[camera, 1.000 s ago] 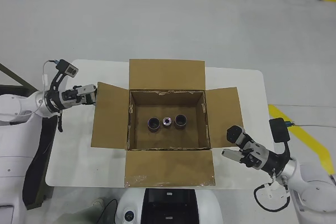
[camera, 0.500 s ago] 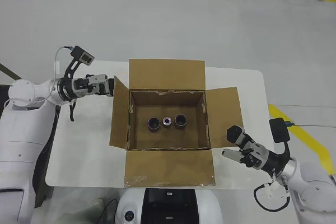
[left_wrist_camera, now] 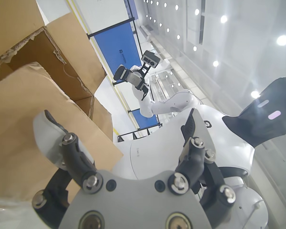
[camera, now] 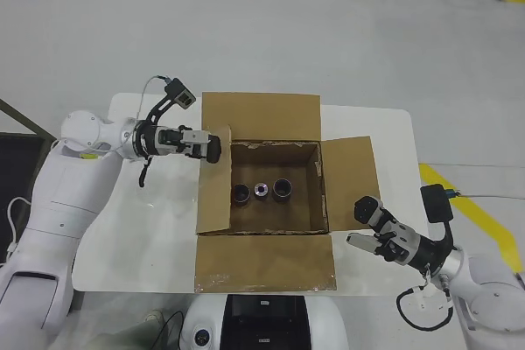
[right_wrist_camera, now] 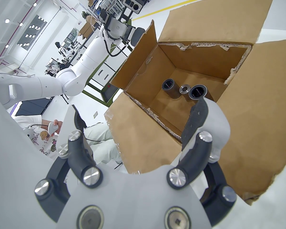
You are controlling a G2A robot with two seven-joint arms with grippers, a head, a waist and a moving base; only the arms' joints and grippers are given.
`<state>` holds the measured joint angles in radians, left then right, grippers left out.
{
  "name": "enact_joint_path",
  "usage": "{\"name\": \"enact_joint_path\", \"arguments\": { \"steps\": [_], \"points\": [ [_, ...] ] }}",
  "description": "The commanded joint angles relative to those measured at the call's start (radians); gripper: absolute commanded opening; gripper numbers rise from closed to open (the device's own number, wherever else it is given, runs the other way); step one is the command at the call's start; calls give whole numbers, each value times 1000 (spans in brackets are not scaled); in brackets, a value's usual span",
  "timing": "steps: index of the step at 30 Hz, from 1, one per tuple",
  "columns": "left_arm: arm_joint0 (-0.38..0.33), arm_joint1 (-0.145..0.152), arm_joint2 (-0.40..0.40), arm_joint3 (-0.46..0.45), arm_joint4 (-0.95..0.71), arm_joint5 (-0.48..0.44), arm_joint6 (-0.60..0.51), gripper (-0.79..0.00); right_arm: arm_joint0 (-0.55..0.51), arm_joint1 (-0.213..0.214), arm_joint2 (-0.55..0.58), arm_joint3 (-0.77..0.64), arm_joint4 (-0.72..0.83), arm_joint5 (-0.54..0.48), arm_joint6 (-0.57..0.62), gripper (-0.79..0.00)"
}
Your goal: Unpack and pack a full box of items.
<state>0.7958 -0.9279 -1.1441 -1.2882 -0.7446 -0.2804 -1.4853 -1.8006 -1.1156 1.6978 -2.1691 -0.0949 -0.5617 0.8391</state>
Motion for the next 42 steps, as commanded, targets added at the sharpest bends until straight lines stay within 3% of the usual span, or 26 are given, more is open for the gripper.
{"name": "enact_joint_path", "arguments": {
  "steps": [1,12,28,34,42],
  "points": [
    [-10,-5,19,0,16,-7,1,0,0,0,0,0,0,0,0,0],
    [-29,-20,95,-31,165,-34,-13,0,0,0,0,0,0,0,0,0],
    [-33,-19,121,-32,276,-4,-29,0,0,0,0,0,0,0,0,0],
    [-33,-15,73,-32,220,-61,16,0,0,0,0,0,0,0,0,0],
    [-48,-1,-15,-5,171,-72,31,0,0,0,0,0,0,0,0,0]
  ]
}}
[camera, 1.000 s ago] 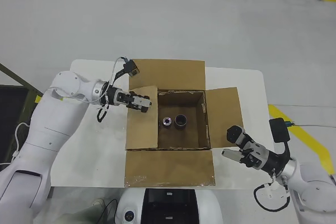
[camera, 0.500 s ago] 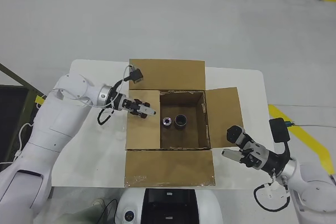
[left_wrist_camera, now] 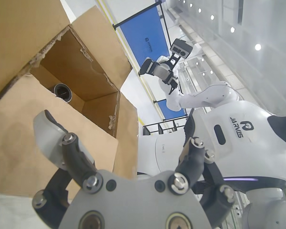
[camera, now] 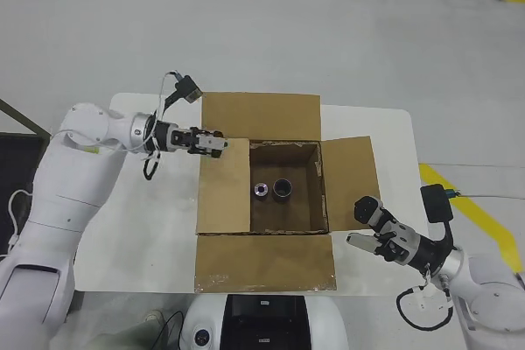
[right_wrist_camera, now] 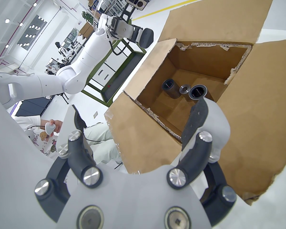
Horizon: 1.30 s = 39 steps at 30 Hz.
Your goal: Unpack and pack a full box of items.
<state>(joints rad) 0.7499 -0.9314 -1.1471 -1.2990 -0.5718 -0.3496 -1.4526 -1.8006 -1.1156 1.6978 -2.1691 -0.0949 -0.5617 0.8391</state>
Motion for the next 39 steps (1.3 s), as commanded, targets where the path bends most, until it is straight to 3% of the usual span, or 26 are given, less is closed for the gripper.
{"name": "enact_joint_path", "arguments": {
  "steps": [1,5,17,27,39],
  "points": [
    [-3,5,-24,11,-6,-5,-3,0,0,0,0,0,0,0,0,0],
    [11,11,-77,40,-151,55,-36,0,0,0,0,0,0,0,0,0],
    [104,71,-243,-1,-103,66,-83,0,0,0,-1,0,0,4,-4,0],
    [168,134,-333,-14,-61,81,-83,0,38,10,0,-1,108,221,42,0],
    [168,134,-333,-14,-61,81,-83,0,50,22,121,104,335,425,48,0]
  ]
}}
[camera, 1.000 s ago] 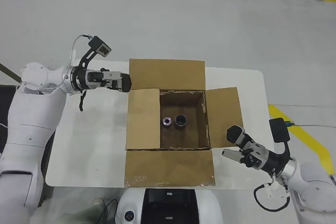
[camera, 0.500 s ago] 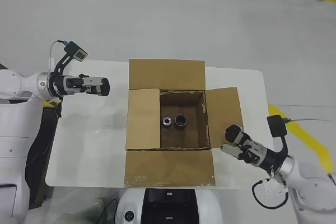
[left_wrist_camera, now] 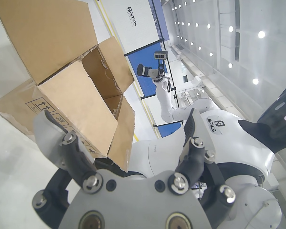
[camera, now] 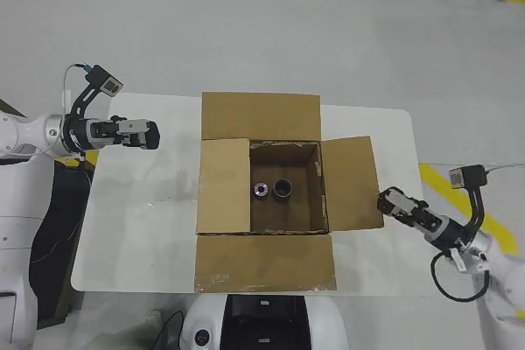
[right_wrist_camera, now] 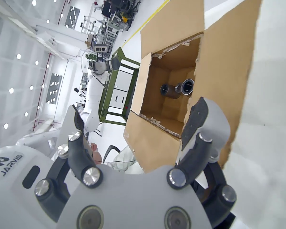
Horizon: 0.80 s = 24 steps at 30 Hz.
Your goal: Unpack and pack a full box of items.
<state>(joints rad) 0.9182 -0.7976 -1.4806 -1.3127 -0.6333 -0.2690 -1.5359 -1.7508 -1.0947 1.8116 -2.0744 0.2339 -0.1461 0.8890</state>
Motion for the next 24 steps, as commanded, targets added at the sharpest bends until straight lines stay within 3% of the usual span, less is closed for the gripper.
{"name": "enact_joint_path", "arguments": {
  "steps": [1,9,24],
  "points": [
    [0,0,0,0,0,0,0,0,0,2,13,19,3,19,0,0],
    [0,0,0,0,0,0,0,0,-7,8,-2,69,-7,107,27,0],
    [0,0,0,0,0,0,0,0,-6,15,-105,17,48,133,109,0]
  ]
}}
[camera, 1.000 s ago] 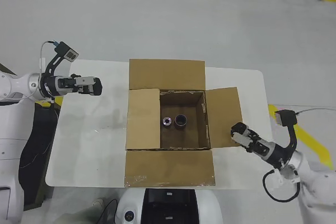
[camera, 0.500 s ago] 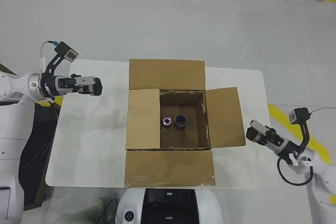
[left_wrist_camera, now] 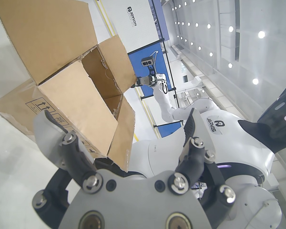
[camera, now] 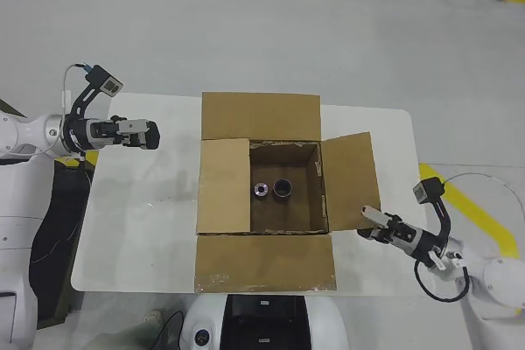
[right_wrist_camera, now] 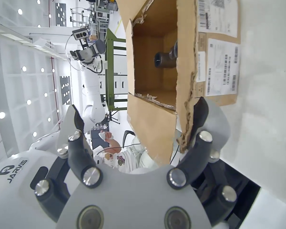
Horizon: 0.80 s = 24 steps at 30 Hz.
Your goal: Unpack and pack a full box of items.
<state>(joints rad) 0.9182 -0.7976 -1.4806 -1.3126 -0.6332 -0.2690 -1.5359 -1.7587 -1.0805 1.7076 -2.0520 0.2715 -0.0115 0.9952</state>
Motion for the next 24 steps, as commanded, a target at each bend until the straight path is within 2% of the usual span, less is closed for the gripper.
{"name": "enact_joint_path", "arguments": {
  "steps": [1,7,15,24],
  "points": [
    [0,0,0,0,0,0,0,0,4,1,-2,-13,22,-4,6,0],
    [0,0,0,0,0,0,0,0,35,3,-28,-54,59,-19,25,0],
    [0,0,0,0,0,0,0,0,131,0,-165,-36,48,-22,0,0],
    [0,0,0,0,0,0,0,0,248,-3,-307,0,-94,-14,-26,0]
  ]
}}
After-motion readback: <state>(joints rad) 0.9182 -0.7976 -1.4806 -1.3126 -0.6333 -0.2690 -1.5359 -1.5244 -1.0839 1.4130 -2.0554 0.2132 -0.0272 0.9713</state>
